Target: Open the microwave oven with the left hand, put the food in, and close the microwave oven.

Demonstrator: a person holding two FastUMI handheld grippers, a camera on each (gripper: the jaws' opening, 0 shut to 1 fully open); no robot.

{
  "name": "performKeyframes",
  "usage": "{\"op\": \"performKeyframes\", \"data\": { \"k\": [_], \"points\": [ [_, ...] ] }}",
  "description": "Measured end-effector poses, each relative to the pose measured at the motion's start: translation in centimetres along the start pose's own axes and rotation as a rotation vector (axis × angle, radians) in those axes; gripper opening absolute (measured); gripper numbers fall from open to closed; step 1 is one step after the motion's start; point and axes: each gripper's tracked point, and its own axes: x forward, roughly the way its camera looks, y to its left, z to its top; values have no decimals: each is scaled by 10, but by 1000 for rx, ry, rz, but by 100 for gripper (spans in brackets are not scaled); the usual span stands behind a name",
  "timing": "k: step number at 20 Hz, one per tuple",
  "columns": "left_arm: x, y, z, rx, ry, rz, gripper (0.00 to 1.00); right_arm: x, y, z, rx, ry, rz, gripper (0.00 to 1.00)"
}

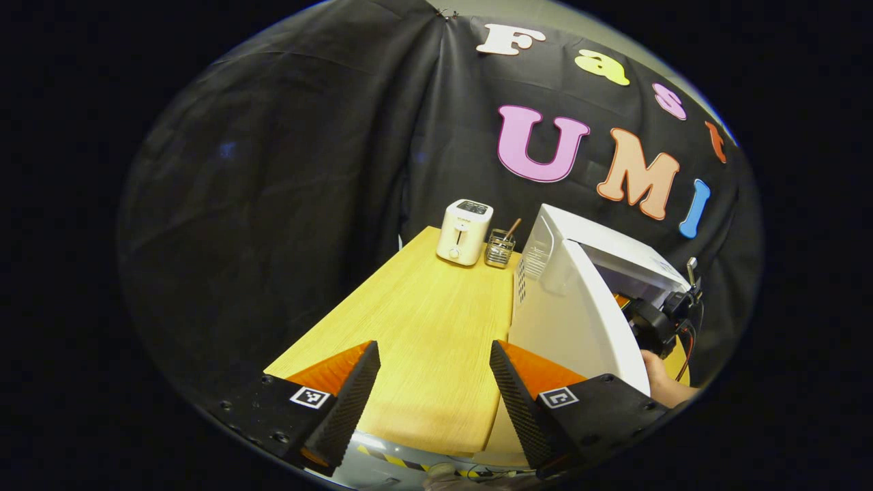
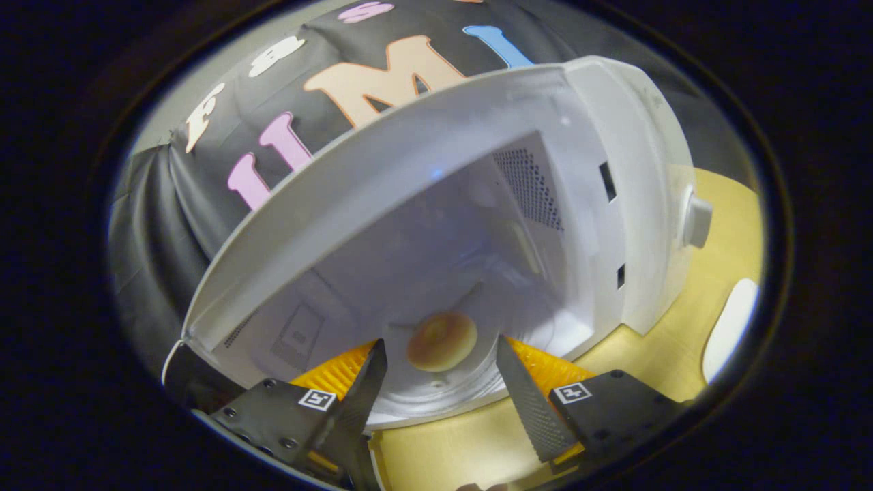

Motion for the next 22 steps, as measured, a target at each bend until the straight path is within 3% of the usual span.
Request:
{"op": "performKeyframes", "data": {
  "k": [2, 6, 8, 9, 13, 16, 22],
  "points": [
    [-2, -4, -1, 6, 3, -17, 91, -18, -2, 11, -25, -17, 9, 90],
    [-4, -6, -6, 42, 11, -26, 67, -53, -4, 32, -67, -41, 27, 90],
    [-5, -4, -8, 78, 20, -17, 48, -71, -4, 39, -124, -36, 45, 90],
    [-5, -2, -11, 98, 30, -7, 29, -80, -4, 41, -159, -28, 51, 90],
    [-12, 6, -11, 141, 35, 46, 4, -122, -7, 55, -289, -17, 77, 90],
    [-17, 4, -16, 127, 42, 53, 1, -153, -7, 73, -384, -32, 93, 90],
    [-31, -18, -44, 152, 107, -18, 1, -213, -12, 118, -490, -95, 99, 91]
  ]
}}
